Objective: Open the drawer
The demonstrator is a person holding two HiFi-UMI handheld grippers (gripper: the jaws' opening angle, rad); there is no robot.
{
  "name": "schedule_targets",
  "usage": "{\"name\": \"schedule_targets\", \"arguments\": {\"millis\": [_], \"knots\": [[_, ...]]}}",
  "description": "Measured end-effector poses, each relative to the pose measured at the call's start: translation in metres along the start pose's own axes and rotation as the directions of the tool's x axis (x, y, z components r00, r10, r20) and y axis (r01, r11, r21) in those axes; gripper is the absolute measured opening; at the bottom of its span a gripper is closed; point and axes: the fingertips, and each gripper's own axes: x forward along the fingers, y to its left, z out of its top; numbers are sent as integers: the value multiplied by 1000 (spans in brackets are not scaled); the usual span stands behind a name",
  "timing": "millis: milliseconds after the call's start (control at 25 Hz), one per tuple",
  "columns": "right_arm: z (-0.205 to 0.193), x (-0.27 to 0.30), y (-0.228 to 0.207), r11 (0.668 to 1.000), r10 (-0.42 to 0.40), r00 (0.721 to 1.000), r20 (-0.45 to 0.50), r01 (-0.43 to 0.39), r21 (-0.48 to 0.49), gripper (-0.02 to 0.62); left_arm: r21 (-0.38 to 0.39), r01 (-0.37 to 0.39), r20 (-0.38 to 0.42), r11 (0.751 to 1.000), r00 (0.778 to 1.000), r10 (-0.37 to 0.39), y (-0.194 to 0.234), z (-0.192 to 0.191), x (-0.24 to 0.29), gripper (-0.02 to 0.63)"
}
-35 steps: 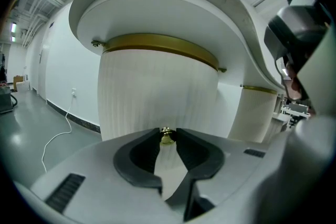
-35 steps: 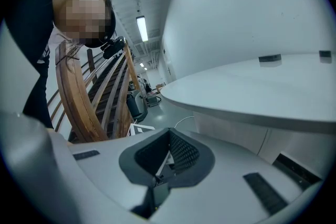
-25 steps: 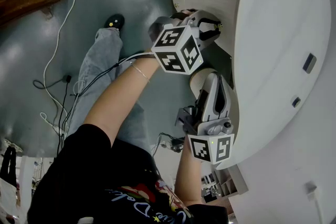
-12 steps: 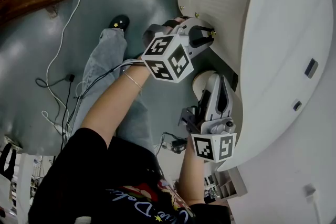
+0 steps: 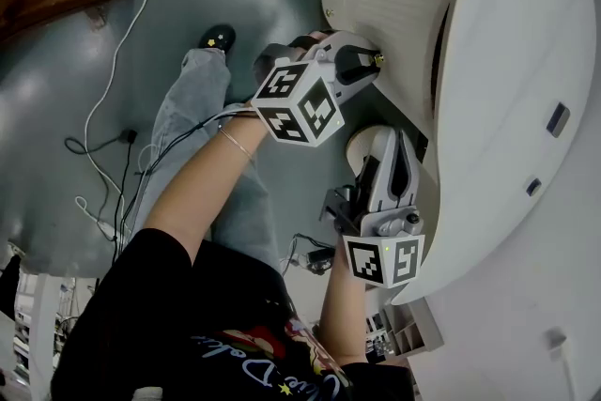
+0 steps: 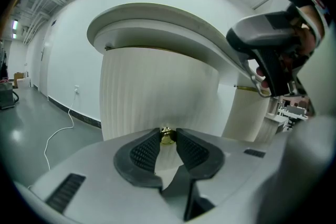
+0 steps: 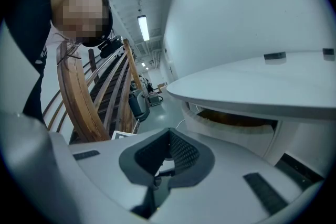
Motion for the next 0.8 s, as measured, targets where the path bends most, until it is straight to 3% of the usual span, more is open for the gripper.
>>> {"name": "schedule_targets", "arguments": {"millis": [800], "knots": [[-1,-21,-1,999,36,999,26,-35,-28,-5,-4,-18,-17,1000,1000,18,-3,-13,-15,95]]}}
